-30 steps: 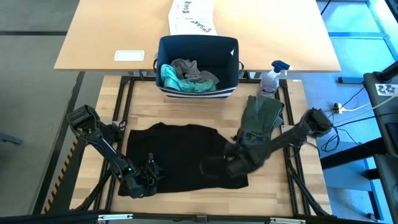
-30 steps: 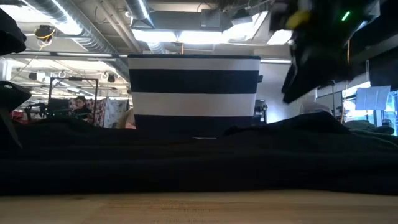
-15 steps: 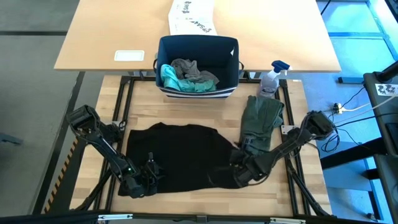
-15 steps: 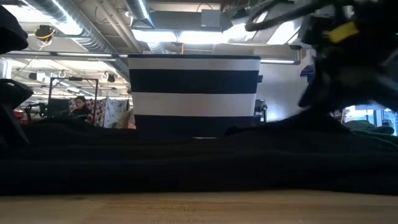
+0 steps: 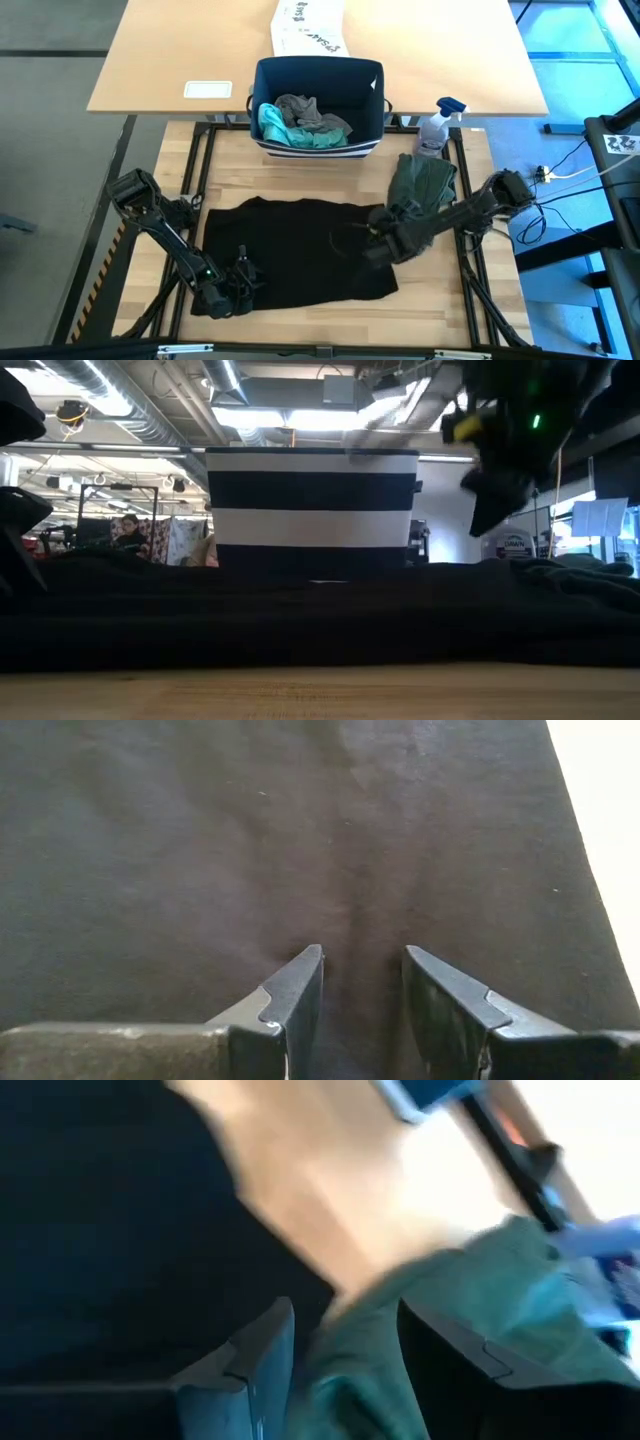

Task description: Fold Laundry from Bin

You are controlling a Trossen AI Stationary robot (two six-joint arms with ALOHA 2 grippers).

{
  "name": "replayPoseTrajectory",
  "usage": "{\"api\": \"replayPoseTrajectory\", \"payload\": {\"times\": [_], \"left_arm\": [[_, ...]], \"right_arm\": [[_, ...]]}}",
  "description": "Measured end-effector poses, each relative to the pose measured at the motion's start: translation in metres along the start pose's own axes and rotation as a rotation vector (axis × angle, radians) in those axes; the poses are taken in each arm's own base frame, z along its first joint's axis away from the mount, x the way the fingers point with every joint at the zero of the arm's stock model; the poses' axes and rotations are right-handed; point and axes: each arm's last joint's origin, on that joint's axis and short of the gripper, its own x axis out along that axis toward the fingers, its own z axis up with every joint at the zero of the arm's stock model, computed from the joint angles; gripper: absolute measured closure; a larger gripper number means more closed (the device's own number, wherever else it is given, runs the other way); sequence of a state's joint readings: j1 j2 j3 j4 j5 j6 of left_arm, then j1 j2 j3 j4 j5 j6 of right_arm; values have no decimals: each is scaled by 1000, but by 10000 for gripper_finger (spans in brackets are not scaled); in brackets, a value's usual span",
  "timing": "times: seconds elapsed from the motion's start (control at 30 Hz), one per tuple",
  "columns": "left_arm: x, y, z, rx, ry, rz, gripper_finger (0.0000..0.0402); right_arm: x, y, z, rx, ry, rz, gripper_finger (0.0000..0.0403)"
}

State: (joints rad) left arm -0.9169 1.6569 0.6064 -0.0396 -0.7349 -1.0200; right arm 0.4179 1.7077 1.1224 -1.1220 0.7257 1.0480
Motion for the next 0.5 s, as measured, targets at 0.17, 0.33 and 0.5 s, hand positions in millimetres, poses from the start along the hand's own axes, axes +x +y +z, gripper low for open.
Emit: {"api": "replayPoseTrajectory", "payload": {"times": [0.17,0.33,0.5], "left_arm": [[-1,-3,1,-9,44,-37,266],[-18,-18,39,19,161,-117,266],[-40,-18,55,74,255,-98,266]], "right_arm": [[-46,39,-15,-119,-148,302,224],[-64,66,-38,-161,-213,573,224],[-47,72,-58,-159,-80,708,224]]}}
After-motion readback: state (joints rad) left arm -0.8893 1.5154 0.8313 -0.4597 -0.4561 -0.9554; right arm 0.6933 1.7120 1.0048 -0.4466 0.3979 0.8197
